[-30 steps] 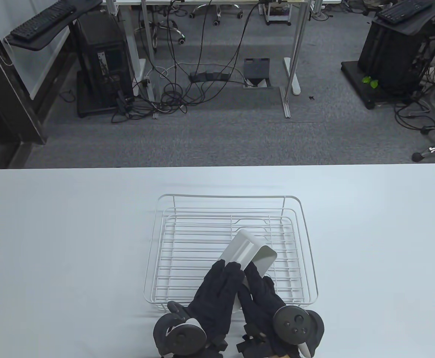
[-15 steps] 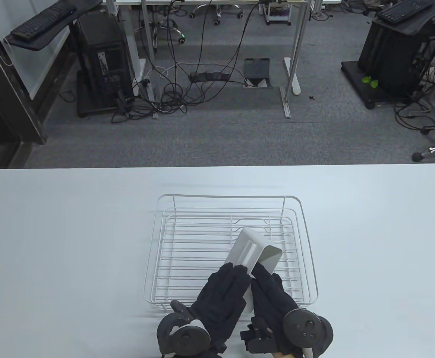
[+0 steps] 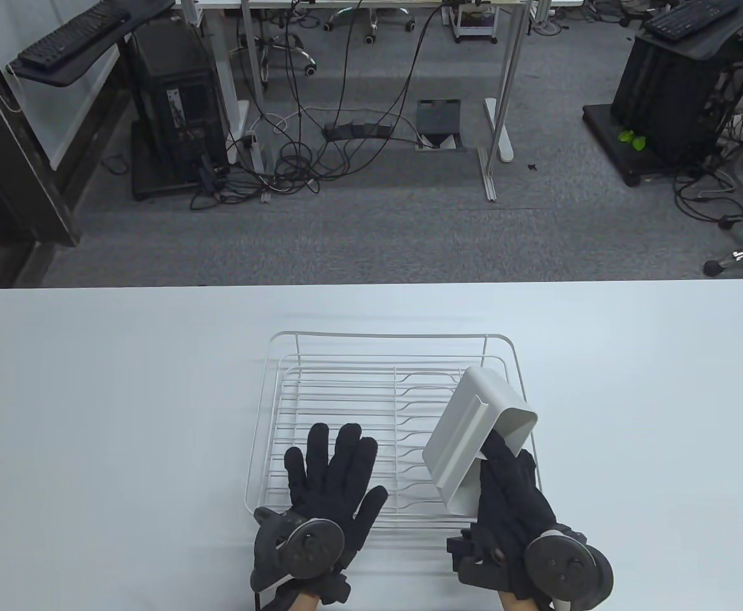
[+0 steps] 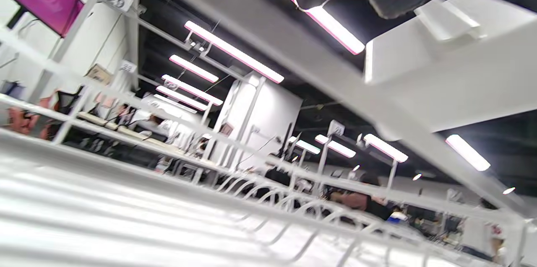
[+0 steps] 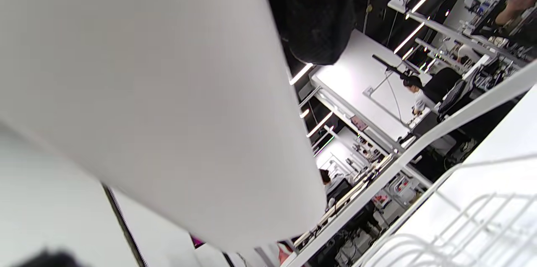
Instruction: Hang the cutlery bin on dish rack (Opening facing upward)
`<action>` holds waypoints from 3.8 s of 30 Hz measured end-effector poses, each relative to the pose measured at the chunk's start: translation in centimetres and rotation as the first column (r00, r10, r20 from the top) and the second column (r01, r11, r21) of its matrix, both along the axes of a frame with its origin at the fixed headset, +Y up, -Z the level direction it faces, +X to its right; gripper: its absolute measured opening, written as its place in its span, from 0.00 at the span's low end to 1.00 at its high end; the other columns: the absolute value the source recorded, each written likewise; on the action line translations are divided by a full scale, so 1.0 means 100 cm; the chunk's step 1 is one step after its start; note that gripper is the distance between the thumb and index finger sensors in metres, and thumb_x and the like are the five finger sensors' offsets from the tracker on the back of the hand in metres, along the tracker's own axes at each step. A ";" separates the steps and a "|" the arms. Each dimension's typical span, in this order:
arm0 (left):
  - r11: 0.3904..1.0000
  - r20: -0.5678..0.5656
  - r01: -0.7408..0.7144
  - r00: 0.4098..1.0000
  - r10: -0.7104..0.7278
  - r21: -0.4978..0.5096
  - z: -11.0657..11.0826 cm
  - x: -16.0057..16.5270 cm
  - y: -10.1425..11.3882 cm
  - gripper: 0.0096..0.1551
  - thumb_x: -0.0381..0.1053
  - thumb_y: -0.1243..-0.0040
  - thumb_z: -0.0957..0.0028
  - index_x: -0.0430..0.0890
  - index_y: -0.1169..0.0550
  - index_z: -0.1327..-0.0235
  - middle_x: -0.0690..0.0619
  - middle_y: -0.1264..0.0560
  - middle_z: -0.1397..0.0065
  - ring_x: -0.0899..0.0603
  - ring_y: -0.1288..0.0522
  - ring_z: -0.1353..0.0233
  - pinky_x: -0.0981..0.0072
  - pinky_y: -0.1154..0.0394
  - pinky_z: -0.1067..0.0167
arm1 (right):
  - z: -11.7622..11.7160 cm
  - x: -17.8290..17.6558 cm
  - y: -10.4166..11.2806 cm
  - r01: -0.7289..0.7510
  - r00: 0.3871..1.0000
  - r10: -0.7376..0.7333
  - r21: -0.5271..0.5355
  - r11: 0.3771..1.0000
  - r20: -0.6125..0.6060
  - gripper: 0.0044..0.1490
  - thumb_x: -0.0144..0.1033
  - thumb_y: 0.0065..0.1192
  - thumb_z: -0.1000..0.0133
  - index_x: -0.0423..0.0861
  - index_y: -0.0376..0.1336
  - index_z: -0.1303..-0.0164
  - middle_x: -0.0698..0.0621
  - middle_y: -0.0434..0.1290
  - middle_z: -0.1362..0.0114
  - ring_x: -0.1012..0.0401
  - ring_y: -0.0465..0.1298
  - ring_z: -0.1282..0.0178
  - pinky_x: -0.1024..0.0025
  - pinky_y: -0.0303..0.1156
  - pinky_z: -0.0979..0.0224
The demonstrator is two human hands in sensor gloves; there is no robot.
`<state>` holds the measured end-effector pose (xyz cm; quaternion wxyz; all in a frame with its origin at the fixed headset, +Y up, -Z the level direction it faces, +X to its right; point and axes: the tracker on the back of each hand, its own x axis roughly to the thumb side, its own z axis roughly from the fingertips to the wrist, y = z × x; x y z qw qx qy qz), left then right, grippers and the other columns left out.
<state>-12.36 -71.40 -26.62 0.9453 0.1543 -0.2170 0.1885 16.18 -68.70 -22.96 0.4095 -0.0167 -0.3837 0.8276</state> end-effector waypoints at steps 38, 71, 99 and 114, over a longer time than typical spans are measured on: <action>0.975 -0.187 0.149 0.966 -0.179 -0.168 -0.013 -0.012 -0.014 0.43 0.72 0.63 0.37 0.51 0.41 0.14 0.47 0.47 0.11 0.36 0.56 0.14 0.32 0.63 0.28 | 0.005 0.057 -0.004 -0.011 0.957 0.018 -0.025 1.000 0.288 0.23 0.25 0.57 0.42 0.57 0.70 0.39 0.41 0.67 0.22 0.46 0.74 0.28 0.49 0.54 0.23; 0.976 -0.190 0.144 0.966 -0.174 -0.165 -0.013 -0.012 -0.015 0.42 0.72 0.63 0.37 0.50 0.40 0.14 0.47 0.46 0.11 0.36 0.56 0.14 0.32 0.63 0.28 | -0.005 0.078 -0.020 0.012 0.959 0.045 -0.198 0.980 0.281 0.23 0.24 0.58 0.42 0.57 0.72 0.40 0.41 0.66 0.21 0.44 0.71 0.27 0.48 0.49 0.22; 0.976 -0.191 0.145 0.966 -0.175 -0.164 -0.012 -0.012 -0.015 0.42 0.72 0.63 0.36 0.50 0.39 0.14 0.47 0.45 0.11 0.36 0.55 0.14 0.32 0.62 0.28 | -0.017 0.100 -0.042 0.180 0.969 -0.115 -0.303 0.936 0.220 0.23 0.24 0.56 0.41 0.53 0.70 0.37 0.38 0.66 0.22 0.42 0.72 0.28 0.45 0.50 0.23; 0.976 -0.192 0.142 0.966 -0.173 -0.164 -0.012 -0.012 -0.016 0.42 0.71 0.63 0.36 0.50 0.39 0.14 0.47 0.45 0.11 0.35 0.55 0.14 0.32 0.62 0.28 | -0.019 0.104 -0.049 0.237 0.959 -0.166 -0.326 0.915 0.230 0.23 0.24 0.56 0.40 0.52 0.69 0.36 0.38 0.65 0.21 0.41 0.71 0.28 0.44 0.50 0.24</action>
